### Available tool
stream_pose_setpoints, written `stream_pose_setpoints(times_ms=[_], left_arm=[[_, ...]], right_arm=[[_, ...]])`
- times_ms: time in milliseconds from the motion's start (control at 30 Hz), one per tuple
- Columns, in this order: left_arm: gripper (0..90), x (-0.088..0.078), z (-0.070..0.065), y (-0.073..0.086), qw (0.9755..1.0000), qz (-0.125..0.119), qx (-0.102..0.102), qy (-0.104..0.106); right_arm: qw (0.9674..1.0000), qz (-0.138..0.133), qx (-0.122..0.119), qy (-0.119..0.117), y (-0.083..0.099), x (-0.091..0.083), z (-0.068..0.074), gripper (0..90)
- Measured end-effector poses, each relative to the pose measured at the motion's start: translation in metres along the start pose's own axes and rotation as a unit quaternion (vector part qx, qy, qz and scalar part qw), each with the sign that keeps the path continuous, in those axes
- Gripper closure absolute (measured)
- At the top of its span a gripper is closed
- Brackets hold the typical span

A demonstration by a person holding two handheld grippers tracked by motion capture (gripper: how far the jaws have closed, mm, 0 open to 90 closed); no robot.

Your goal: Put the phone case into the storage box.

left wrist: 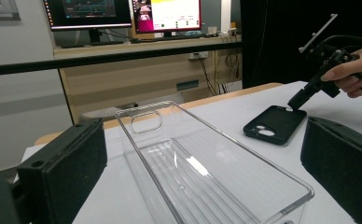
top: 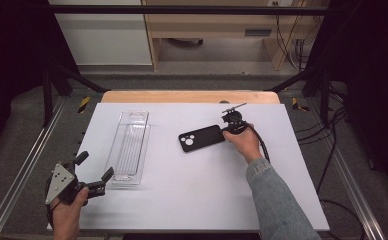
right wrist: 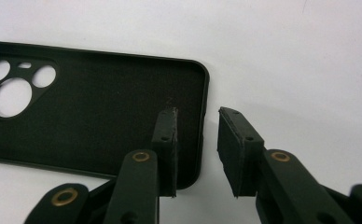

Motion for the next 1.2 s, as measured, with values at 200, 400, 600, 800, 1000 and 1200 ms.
stream_pose_setpoints(times_ms=[200, 400, 600, 800, 1000, 1200], left_arm=[[0.2, -0.0001, -0.0001, -0.0001, 1.0, 0.0, 0.0, 0.0], [0.2, 0.0001, -0.0002, -0.0001, 1.0, 0.0, 0.0, 0.0], [0.2, 0.0002, -0.0004, -0.0001, 1.0, 0.0, 0.0, 0.0], [0.2, 0.0003, -0.0005, -0.0001, 1.0, 0.0, 0.0, 0.001], [0.2, 0.0002, -0.0005, -0.0002, 1.0, 0.0, 0.0, 0.001], [0.2, 0.0003, -0.0005, -0.0002, 1.0, 0.0, 0.0, 0.001]], right_arm=[[1.0, 0.007, 0.0, 0.004, 0.0011, 0.002, 0.0005, 73.7], [0.9999, 0.01, 0.001, 0.002, 0.002, 0.0027, -0.0002, 75.5], [0.9999, 0.012, 0.002, 0.0, 0.0021, 0.0026, -0.0002, 76.7], [0.9999, 0.013, 0.002, -0.001, 0.0024, 0.0035, -0.0005, 77.8], [0.9999, 0.015, -0.001, 0.0, 0.0027, 0.0048, 0.0005, 78.6], [0.9999, 0.017, -0.002, -0.002, 0.0029, 0.0059, 0.0016, 79.9]])
Point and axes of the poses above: each handheld gripper's, and its own axes: x roughly forward along the jaws, y roughly out of its underside, z roughly to its left, the point moved 5 cm from there along x, roughly forward along the jaws, and after that the axes turned 8 degrees about -x, right-handed, at the moved point
